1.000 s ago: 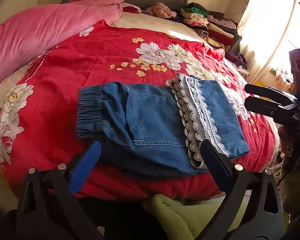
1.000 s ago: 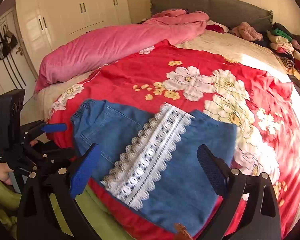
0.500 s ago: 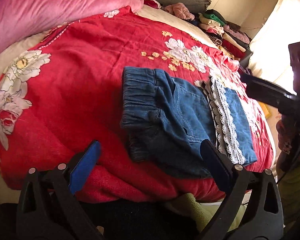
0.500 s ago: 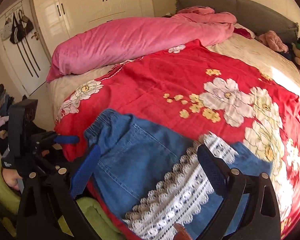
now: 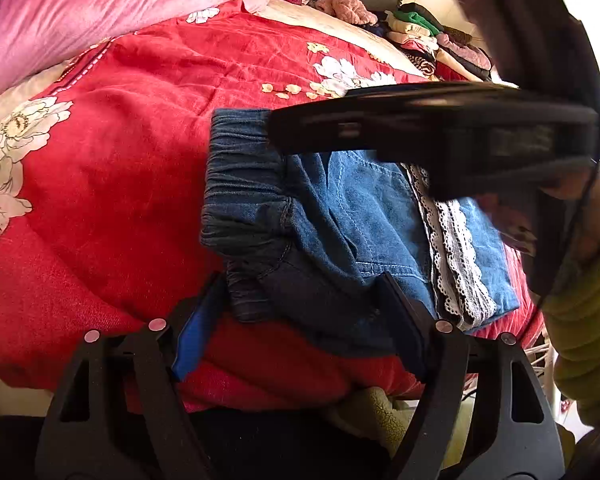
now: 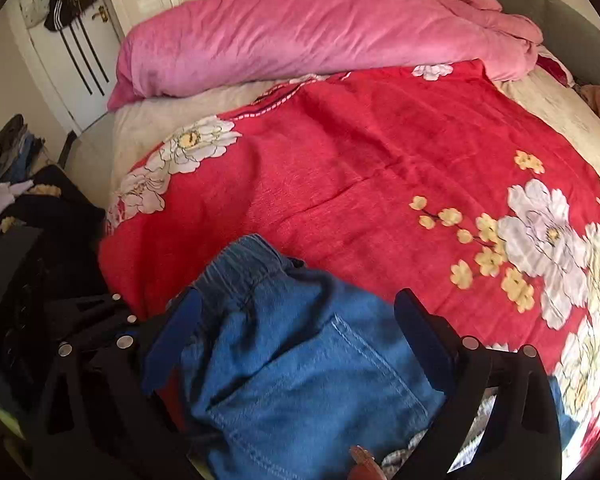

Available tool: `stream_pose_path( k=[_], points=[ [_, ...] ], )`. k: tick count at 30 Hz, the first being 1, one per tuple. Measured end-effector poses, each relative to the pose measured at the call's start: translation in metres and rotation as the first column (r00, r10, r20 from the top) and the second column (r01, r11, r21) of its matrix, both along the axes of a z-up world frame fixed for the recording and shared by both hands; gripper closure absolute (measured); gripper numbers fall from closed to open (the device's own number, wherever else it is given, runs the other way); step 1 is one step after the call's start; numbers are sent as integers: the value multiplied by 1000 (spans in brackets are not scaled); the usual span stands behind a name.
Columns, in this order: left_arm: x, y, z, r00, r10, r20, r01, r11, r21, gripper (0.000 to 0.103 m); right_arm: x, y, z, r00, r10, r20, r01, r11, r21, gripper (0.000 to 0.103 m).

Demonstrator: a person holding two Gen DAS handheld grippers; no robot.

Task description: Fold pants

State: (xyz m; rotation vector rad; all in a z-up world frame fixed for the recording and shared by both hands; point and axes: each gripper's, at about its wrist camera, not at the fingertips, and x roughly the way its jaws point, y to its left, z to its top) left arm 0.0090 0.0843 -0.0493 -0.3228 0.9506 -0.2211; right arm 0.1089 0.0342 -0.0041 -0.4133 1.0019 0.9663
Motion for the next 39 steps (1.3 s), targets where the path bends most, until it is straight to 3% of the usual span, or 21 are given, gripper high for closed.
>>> stream_pose_path(
  k=[8,10,12,15,17,22,27,32,34,37,39],
  points=[
    [0,3,0,1000,-4,8,4,1000,-24,33,22,21,-37,992,17,-126,-20,1000,-22,8],
    [-1,4,-1,1000,-5,9,5,999,-37,32,22,21,-43,987,37,-155,-39,999,-6,23],
    [-1,6,-1,1000,-6,11,6,999,-50,32,20,18,-42,980,70,-184,-65,997,35,56],
    [-2,6,0,1000,-9,19,10,998,-65,29,12,10,-29,985,84,-153,-76,996,56,70],
    [-3,6,1,1000,-8,26,10,998,-69,26,9,-2,-18,987,81,-141,-68,994,90,72],
    [-4,5,8,999,8,54,-3,995,-96,17,10,-50,14,989,37,-142,-5,976,218,73],
    [2,-14,15,996,-45,75,55,990,-129,13,12,-103,34,988,-1,-156,53,944,326,73],
    [30,-42,16,983,-173,52,181,948,-262,11,15,-142,39,986,-50,-160,107,922,372,73],
    [38,-52,18,978,-202,58,210,936,-283,12,15,-154,39,984,-68,-164,127,915,384,72],
    [39,-78,38,955,-269,123,293,918,-266,13,13,-184,41,977,-118,-178,183,893,411,60],
    [36,-99,46,930,-332,157,363,896,-257,12,8,-209,43,968,-208,-143,249,881,403,28]
  ],
)
